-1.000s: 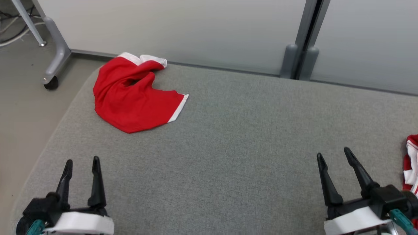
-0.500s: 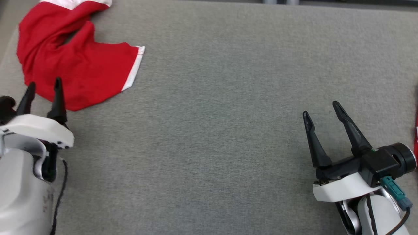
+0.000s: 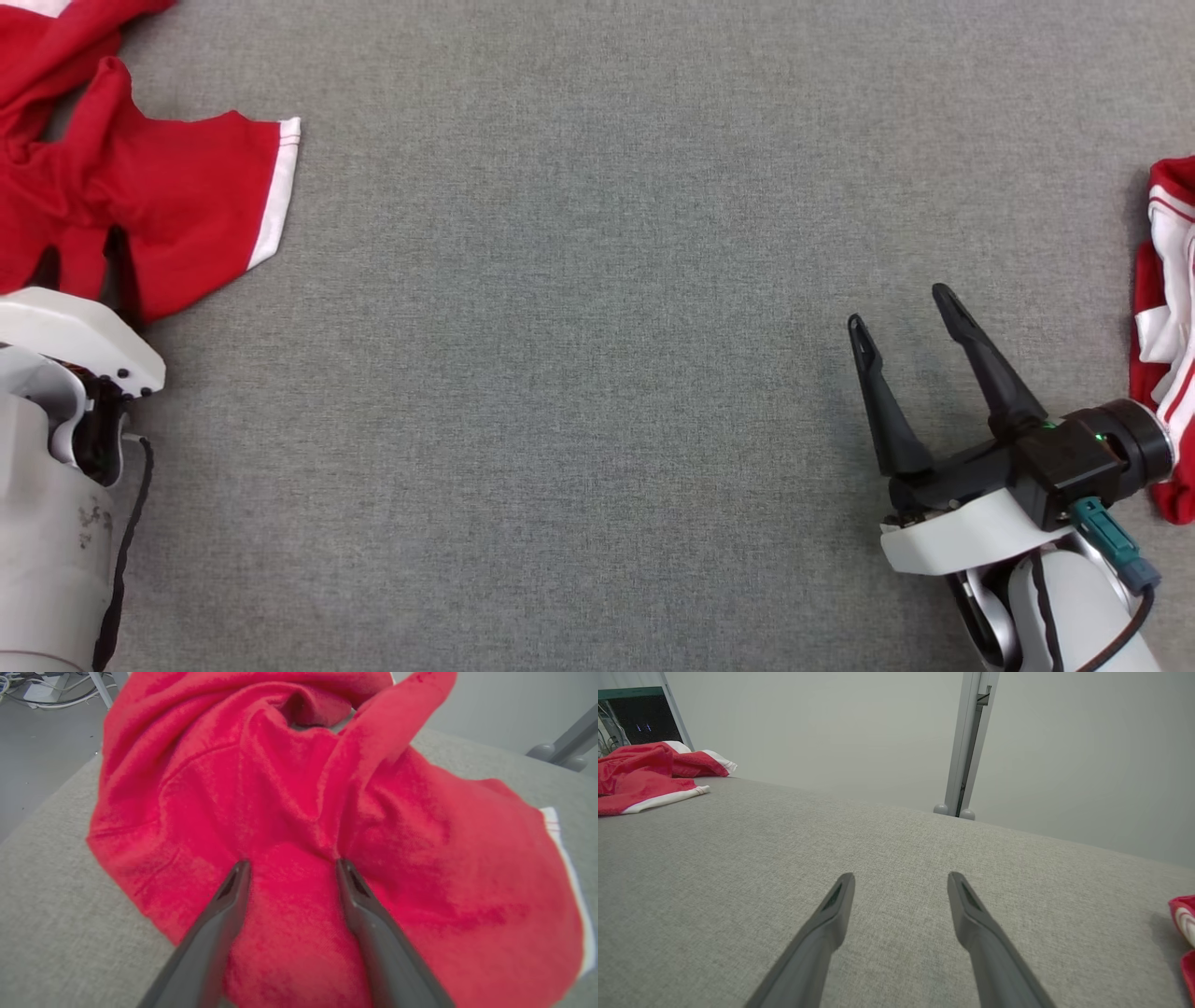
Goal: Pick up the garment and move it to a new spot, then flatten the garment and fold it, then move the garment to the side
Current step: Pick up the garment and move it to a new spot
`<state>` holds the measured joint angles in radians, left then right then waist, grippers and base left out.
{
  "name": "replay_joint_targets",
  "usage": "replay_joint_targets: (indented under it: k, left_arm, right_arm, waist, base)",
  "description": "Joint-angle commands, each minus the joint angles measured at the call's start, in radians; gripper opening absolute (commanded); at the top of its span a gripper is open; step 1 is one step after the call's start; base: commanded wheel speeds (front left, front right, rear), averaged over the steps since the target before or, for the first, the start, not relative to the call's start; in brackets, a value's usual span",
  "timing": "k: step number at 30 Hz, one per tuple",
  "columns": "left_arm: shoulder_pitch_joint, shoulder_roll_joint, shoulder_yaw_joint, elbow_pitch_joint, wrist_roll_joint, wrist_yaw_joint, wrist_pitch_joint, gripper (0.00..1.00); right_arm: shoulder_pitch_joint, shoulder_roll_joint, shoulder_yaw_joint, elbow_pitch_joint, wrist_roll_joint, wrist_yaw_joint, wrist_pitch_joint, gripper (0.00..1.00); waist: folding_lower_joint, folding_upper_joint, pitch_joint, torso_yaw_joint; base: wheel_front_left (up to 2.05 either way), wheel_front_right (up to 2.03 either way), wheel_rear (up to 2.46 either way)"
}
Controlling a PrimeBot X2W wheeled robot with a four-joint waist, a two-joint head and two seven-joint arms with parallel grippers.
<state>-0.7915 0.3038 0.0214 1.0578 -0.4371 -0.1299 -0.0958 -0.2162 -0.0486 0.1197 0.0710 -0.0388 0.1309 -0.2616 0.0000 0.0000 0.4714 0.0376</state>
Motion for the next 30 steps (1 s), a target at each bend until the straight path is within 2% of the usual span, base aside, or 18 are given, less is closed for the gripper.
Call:
replay_joint_targets:
  k: [1,2,5,10,16,21,30]
  left_arm:
    - [0.012,-0.010,-0.009,0.021,0.000,-0.001,0.015,0.37]
    - [0.016,-0.015,-0.024,0.033,-0.002,-0.001,0.024,0.00]
    - [0.030,-0.022,-0.070,0.038,-0.022,-0.001,0.047,0.00]
    - [0.043,0.014,-0.129,-0.031,-0.053,-0.001,0.015,0.00]
    - [0.132,0.017,-0.213,-0.235,-0.101,-0.001,-0.003,0.00]
    - [0.262,0.014,-0.264,-0.535,-0.118,0.008,0.047,0.00]
    - [0.553,0.018,-0.371,-1.281,-0.085,0.140,0.273,0.00]
  right_arm:
    - [-0.006,-0.004,0.002,0.001,0.000,0.000,-0.005,1.00]
    - [-0.004,-0.004,0.005,0.005,0.002,0.000,-0.005,1.00]
    - [0.003,-0.005,0.008,0.018,0.013,0.000,-0.005,1.00]
    - [0.026,-0.004,0.012,0.032,0.045,0.000,-0.005,1.00]
    - [0.080,-0.004,0.011,0.043,0.102,0.000,-0.005,1.00]
    - [0.123,-0.004,-0.001,0.041,0.129,0.000,-0.005,1.00]
    - [0.161,-0.004,-0.025,0.029,0.144,0.000,-0.005,1.00]
  waist:
    - [0.0000,0.0000,-0.003,0.002]
    - [0.0000,0.0000,-0.010,0.004]
    - [0.0000,0.0000,-0.037,0.013]
    - [0.0000,0.0000,-0.113,0.026]
    - [0.0000,0.0000,-0.226,0.024]
    - [0.0000,0.0000,-0.292,0.003]
    - [0.0000,0.0000,-0.338,-0.076]
  base:
    - [0.00,0.00,0.00]
    - [0.00,0.00,0.00]
    - [0.00,0.00,0.00]
    - [0.00,0.00,0.00]
    - [0.00,0.00,0.00]
    - [0.00,0.00,0.00]
    - [0.00,0.00,0.00]
